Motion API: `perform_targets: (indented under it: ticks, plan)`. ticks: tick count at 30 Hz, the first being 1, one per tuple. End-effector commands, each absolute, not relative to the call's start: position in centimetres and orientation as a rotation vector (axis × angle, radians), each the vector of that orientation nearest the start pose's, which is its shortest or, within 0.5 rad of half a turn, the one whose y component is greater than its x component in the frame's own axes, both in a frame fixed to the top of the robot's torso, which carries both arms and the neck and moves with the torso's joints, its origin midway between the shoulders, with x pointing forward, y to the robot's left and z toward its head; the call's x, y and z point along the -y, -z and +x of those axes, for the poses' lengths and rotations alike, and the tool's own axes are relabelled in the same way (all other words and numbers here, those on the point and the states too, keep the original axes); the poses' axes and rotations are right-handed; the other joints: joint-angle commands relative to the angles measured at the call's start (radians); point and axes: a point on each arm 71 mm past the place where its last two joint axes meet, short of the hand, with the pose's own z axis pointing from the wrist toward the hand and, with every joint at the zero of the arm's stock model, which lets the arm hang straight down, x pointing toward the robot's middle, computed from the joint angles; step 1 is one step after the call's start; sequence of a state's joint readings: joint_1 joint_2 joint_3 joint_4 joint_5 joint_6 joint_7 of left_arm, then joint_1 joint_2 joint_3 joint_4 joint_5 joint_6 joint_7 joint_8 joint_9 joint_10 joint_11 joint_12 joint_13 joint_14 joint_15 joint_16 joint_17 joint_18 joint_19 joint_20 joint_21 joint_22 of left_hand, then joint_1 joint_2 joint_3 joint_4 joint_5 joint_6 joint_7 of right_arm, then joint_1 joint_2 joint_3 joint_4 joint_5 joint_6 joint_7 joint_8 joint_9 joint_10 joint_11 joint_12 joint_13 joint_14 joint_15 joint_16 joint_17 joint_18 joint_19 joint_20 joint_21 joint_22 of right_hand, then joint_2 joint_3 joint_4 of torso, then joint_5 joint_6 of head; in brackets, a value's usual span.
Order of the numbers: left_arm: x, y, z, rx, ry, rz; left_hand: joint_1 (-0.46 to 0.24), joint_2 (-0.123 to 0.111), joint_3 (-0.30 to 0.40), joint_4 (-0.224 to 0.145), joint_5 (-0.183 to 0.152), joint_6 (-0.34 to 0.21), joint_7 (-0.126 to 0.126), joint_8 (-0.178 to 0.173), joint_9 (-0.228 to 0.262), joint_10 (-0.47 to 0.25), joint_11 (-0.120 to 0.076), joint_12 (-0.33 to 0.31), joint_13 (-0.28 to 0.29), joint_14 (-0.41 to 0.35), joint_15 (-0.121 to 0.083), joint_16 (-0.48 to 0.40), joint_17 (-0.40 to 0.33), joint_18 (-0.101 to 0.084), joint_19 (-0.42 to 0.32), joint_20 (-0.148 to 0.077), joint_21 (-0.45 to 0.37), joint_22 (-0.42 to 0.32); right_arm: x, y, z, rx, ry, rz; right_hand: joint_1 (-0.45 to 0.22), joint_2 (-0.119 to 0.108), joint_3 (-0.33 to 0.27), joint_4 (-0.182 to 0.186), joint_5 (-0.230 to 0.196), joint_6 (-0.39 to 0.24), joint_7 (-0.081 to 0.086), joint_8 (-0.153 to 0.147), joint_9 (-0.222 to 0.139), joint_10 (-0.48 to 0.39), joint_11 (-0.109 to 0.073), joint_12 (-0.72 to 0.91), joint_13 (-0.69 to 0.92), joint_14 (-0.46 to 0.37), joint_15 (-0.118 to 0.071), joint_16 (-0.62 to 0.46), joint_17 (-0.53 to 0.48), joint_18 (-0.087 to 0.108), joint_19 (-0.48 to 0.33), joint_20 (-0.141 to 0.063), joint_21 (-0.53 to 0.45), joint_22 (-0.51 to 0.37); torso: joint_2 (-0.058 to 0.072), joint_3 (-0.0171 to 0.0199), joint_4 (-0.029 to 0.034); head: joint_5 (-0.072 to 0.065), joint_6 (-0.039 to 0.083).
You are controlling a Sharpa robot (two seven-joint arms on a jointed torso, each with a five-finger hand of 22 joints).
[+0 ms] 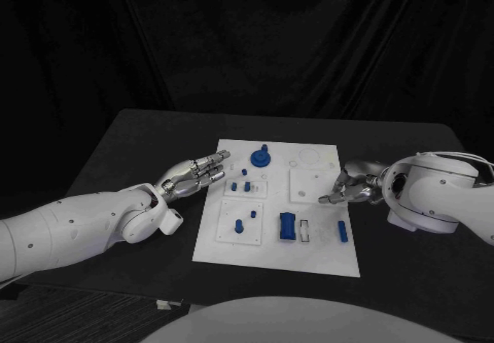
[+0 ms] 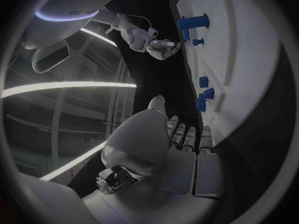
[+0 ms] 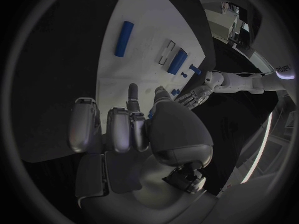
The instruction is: Assemble the parts on the task board
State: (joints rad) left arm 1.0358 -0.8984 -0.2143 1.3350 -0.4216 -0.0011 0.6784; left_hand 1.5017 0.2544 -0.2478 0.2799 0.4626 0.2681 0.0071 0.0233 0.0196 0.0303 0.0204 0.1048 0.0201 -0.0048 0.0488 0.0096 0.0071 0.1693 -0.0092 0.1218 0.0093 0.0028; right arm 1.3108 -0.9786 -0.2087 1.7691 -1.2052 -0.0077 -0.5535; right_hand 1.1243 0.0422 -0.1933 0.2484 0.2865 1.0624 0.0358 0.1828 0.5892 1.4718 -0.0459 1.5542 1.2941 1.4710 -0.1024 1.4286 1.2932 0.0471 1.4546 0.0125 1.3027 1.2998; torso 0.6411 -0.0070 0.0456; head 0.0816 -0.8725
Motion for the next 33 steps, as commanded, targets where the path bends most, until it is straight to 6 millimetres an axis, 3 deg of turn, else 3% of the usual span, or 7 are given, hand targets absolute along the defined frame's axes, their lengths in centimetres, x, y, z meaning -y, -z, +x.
perform_targets:
  ticks: [1,2,6,16,27,33]
  plan:
    - [-27.04,29.67,43.15,-1.626,1.661,-0.621,0.016,-0.008,0.008,0.008,0.011,0.000,-0.005,0.010,0.013,-0.007,0.012,0.018,0.001,0.005,0.014,-0.010,-0.007,-0.034,0.009,0.006,-0.009,-0.003,22.40,21.53,42.41,-2.247,-0.217,-0.047,0.005,0.025,-0.041,0.015,-0.018,0.069,-0.003,-0.013,-0.019,0.099,0.002,0.017,0.277,0.054,0.000,-0.016,0.028,0.018,0.029,-0.003,-0.025,0.182,0.000,-0.0001,0.0004,-0.001,0.000]
    - [-27.04,29.67,43.15,-1.626,1.661,-0.621,0.016,-0.008,0.008,0.008,0.011,0.000,-0.005,0.010,0.013,-0.007,0.012,0.018,0.001,0.005,0.014,-0.010,-0.007,-0.034,0.009,0.006,-0.009,-0.003,22.42,21.60,42.37,-2.248,-0.208,-0.058,-0.031,0.031,-0.064,0.032,-0.108,0.108,-0.012,-0.006,-0.027,0.099,-0.005,0.017,0.277,0.054,-0.006,-0.017,0.026,0.019,0.029,-0.008,-0.030,0.181,0.000,0.0000,0.0008,-0.002,0.000]
    - [-27.03,29.69,43.15,-1.628,1.662,-0.622,0.017,-0.008,0.009,0.008,0.012,0.012,0.010,0.012,0.014,-0.005,0.010,0.020,0.002,0.005,0.016,-0.010,-0.007,-0.034,0.009,0.009,-0.009,-0.003,22.62,21.91,42.20,-2.245,-0.155,-0.123,-0.089,0.050,-0.095,0.040,-0.180,0.177,-0.031,0.016,-0.025,0.099,-0.019,0.017,0.277,0.053,-0.017,-0.022,0.018,0.021,0.027,-0.018,-0.043,0.178,0.001,0.0003,0.0003,-0.013,0.000]
    - [-27.01,29.70,43.16,-1.628,1.662,-0.621,0.018,-0.008,0.009,0.008,0.012,0.021,0.019,0.013,0.015,-0.004,0.007,0.021,0.002,0.005,0.016,-0.010,-0.007,-0.033,0.009,0.009,-0.009,-0.003,22.86,22.21,41.75,-2.264,-0.102,-0.193,-0.135,0.075,-0.120,0.042,-0.181,0.221,-0.043,0.025,-0.020,0.099,-0.031,0.017,0.277,0.053,-0.027,-0.027,0.011,0.022,0.028,-0.028,-0.049,0.177,0.001,-0.0001,0.0005,-0.015,0.000]
    - [-26.95,29.73,43.18,-1.630,1.662,-0.622,0.018,-0.008,0.009,0.008,0.012,0.022,0.019,0.013,0.016,-0.004,0.007,0.022,0.002,0.005,0.016,-0.010,-0.007,-0.033,0.009,0.009,-0.009,-0.003,23.10,22.30,41.52,-2.280,-0.073,-0.226,-0.136,0.072,-0.125,0.037,-0.180,0.224,-0.044,0.025,-0.019,0.099,-0.033,0.017,0.277,0.052,-0.028,-0.029,0.007,0.023,0.027,-0.029,-0.054,0.176,0.001,0.0009,-0.0010,-0.013,0.000]
    - [-26.91,29.75,43.19,-1.631,1.663,-0.622,0.019,-0.008,0.010,0.008,0.012,0.021,0.020,0.013,0.015,-0.004,0.008,0.022,0.002,0.005,0.016,-0.010,-0.007,-0.033,0.009,0.009,-0.009,-0.003,22.98,22.52,41.47,-2.284,-0.056,-0.256,-0.113,0.068,-0.127,0.024,-0.149,0.221,-0.044,0.021,-0.015,0.099,-0.033,0.017,0.277,0.050,-0.030,-0.034,-0.001,0.024,0.026,-0.031,-0.062,0.174,0.001,0.0008,0.0000,-0.017,0.000]
